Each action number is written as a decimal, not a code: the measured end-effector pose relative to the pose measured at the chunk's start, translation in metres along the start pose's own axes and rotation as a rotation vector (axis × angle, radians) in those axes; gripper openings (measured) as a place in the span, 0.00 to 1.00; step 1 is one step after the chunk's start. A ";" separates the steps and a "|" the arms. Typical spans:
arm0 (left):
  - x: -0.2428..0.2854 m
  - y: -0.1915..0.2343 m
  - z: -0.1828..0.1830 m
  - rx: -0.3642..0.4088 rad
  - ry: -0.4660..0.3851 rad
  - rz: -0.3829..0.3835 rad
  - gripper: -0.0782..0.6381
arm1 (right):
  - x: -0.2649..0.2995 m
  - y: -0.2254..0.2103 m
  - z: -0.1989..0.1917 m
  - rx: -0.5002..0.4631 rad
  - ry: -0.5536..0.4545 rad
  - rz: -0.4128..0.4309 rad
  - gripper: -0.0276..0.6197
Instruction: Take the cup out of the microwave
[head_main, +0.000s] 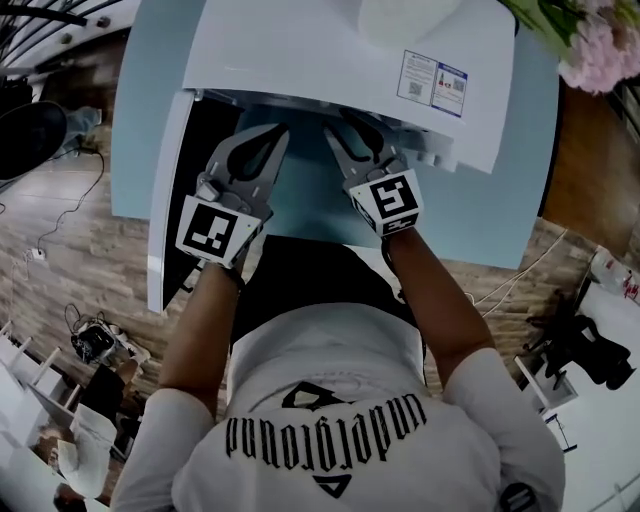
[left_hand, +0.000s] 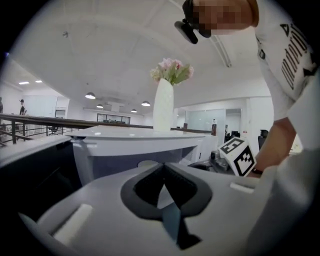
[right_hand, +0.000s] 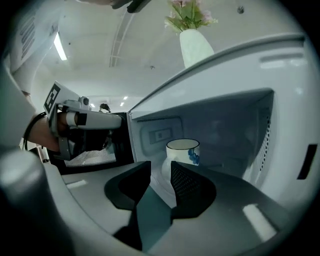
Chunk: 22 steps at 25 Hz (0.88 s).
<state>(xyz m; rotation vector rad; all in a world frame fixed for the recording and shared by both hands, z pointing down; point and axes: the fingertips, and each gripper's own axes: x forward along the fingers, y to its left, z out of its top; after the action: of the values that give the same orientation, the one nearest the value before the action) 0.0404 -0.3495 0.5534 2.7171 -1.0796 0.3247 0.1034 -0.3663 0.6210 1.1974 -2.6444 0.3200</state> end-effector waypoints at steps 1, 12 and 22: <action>0.002 0.003 -0.003 -0.015 -0.002 0.002 0.18 | 0.005 -0.001 -0.002 -0.003 0.001 -0.002 0.20; 0.006 0.003 -0.022 0.008 0.028 -0.028 0.18 | 0.041 -0.004 -0.014 -0.009 -0.009 0.027 0.22; 0.000 0.009 -0.031 -0.042 0.022 -0.023 0.18 | 0.067 0.003 -0.014 -0.061 -0.009 0.082 0.14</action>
<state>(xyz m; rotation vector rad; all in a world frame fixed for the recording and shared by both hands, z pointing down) 0.0306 -0.3478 0.5846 2.6804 -1.0367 0.3238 0.0595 -0.4077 0.6529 1.0764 -2.6953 0.2469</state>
